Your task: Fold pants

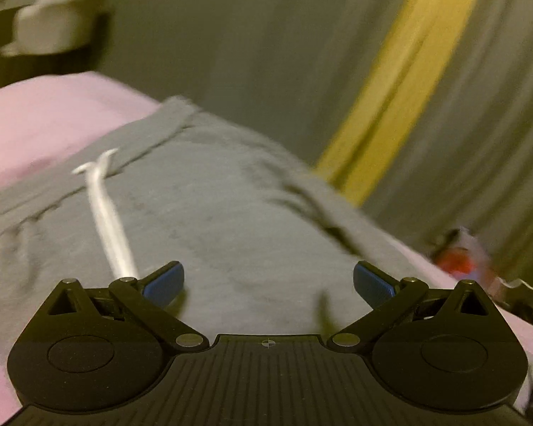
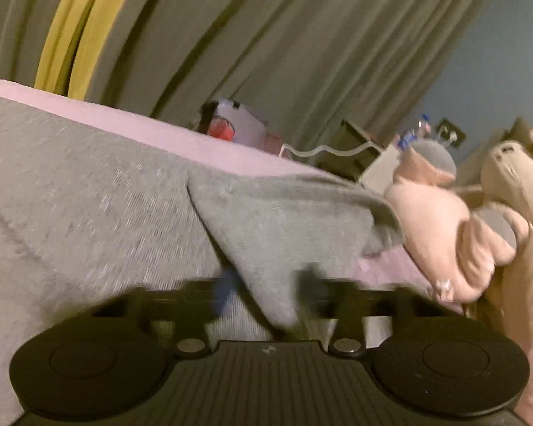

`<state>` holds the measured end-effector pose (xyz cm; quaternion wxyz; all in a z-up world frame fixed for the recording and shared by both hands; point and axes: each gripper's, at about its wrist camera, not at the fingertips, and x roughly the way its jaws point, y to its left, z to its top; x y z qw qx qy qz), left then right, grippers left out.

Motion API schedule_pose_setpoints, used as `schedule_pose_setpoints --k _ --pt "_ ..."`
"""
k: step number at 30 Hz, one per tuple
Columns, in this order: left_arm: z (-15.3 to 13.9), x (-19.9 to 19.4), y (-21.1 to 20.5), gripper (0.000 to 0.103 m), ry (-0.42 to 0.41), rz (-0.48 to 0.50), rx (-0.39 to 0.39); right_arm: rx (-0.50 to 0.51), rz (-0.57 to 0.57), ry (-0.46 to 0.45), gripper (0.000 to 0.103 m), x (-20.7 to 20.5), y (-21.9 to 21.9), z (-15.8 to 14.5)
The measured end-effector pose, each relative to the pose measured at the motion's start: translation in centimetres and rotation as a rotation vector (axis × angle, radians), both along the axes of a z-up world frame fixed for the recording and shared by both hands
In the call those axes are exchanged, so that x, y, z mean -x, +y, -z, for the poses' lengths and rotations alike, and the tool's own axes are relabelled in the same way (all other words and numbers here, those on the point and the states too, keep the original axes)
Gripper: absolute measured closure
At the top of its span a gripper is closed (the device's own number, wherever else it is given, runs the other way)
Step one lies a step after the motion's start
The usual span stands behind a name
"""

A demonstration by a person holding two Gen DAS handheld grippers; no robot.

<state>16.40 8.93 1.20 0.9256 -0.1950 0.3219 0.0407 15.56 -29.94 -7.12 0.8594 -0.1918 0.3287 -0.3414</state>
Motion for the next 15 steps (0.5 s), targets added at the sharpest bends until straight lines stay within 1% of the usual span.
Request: schedule_pose_setpoints --k 1,2,3,5,6,7,8,10,11,12,13,15 --pt "-0.4 -0.8 -0.3 0.0 0.01 0.043 -0.003 -0.017 0.02 -0.037 0.098 0.0 -0.4 -0.3" --pt "-0.8 -1.9 -0.5 0.0 0.035 0.082 0.003 -0.066 0.04 -0.116 0.098 0.6 -1.0 -1.1" --pt "-1.0 -2.9 -0.4 0.0 0.051 0.094 0.024 -0.114 0.083 -0.197 0.098 1.5 -2.2 -2.3" --pt "-1.0 -5.1 0.2 0.0 0.061 0.089 0.104 -0.229 0.22 -0.374 0.098 4.7 -4.0 -3.9" --pt "-1.0 -6.1 0.5 0.0 0.068 0.081 0.142 -0.307 0.293 -0.455 0.098 6.6 -5.4 -4.4" --pt "-0.8 -7.4 1.0 0.002 0.074 0.073 0.186 -0.386 0.349 -0.508 0.098 8.3 -6.7 -4.3" --pt "-0.7 -8.6 1.4 0.005 0.077 0.065 0.224 -0.479 0.378 -0.542 0.098 9.5 -8.1 -3.8" --pt "-0.2 -11.0 2.0 0.023 0.105 0.042 0.256 -0.672 0.433 -0.607 0.097 11.2 -10.9 -2.2" --pt "0.2 -12.4 2.3 0.025 0.133 0.022 0.26 -0.747 0.454 -0.656 0.097 11.6 -11.7 -1.6" --pt "0.6 -13.6 2.5 0.026 0.151 0.012 0.266 -0.785 0.462 -0.698 0.097 12.2 -12.0 -1.5" --pt "1.1 -14.6 2.7 0.03 0.174 -0.007 0.268 -0.796 0.472 -0.71 0.097 12.1 -12.2 -1.4" --pt "1.9 -16.5 2.9 0.034 0.223 -0.039 0.289 -0.735 0.459 -0.671 0.097 11.6 -11.7 -1.3"
